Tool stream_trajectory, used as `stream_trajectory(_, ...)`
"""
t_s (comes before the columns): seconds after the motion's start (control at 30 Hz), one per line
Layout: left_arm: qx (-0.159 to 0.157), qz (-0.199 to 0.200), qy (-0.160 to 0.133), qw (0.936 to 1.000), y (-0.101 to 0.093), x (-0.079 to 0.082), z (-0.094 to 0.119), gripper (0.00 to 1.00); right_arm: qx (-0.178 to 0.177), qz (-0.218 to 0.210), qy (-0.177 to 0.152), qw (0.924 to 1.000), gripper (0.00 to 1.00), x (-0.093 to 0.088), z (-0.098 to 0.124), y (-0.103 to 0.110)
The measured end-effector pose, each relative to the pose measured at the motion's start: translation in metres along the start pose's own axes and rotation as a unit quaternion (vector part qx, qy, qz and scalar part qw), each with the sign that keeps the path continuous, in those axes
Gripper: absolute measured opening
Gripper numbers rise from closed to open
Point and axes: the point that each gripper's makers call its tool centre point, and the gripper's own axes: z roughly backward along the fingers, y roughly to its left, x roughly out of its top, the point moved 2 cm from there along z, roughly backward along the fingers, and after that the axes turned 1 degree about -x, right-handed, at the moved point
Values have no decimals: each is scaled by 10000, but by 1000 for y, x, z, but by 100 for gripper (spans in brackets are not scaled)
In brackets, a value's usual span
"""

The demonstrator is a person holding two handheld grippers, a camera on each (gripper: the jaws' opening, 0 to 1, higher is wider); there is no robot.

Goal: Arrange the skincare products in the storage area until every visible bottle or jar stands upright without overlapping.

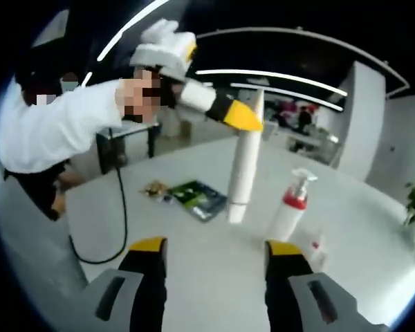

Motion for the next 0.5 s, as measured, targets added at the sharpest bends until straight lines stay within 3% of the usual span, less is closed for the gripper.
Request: stream_trajectory(0.5, -527, -55, -111, 9985, -52, 4, 9, 29, -253, 14, -170, 9995, 37, 12, -4, -11)
